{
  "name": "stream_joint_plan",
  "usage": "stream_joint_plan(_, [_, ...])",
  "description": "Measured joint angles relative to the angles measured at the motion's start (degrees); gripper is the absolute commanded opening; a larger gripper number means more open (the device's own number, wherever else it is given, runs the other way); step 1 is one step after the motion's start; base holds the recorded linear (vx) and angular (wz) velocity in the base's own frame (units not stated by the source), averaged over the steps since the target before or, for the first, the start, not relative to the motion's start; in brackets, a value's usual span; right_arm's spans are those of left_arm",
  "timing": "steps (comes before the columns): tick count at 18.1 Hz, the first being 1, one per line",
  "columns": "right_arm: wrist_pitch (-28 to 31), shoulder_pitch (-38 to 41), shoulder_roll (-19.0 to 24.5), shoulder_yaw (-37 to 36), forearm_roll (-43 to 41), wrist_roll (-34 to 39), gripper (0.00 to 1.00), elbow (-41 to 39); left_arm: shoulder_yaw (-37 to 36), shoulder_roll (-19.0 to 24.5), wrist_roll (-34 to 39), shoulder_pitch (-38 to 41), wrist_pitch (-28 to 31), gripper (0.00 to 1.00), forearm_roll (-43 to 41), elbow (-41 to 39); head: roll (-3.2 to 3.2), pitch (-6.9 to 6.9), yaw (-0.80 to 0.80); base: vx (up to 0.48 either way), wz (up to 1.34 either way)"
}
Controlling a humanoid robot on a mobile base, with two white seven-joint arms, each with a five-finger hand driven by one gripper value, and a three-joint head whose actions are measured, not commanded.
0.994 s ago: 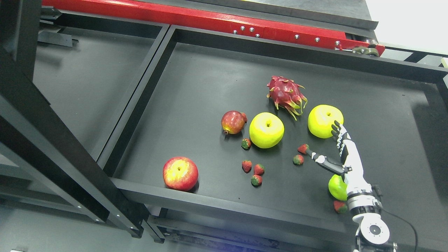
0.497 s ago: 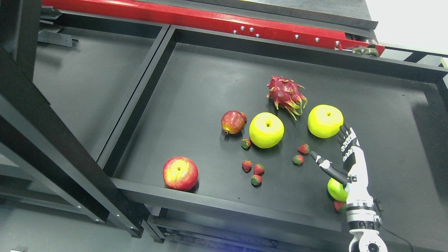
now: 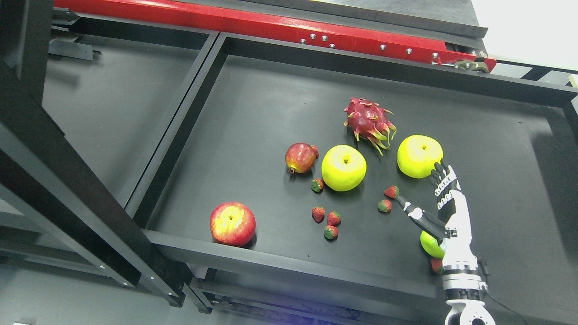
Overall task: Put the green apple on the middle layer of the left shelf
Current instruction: 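Withdraw the open right hand from the apple toward the robot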
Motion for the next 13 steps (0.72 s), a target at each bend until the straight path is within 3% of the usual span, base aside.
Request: stream_joint_plan(13, [-0.13, 1.83, 0.25, 1.91, -2.46, -1.49, 1.00, -0.71, 0.00, 0.00, -0.01, 0.00, 0.00, 1.00, 0.00, 0.00, 0.00, 0.00, 0.00, 0.000, 0.00])
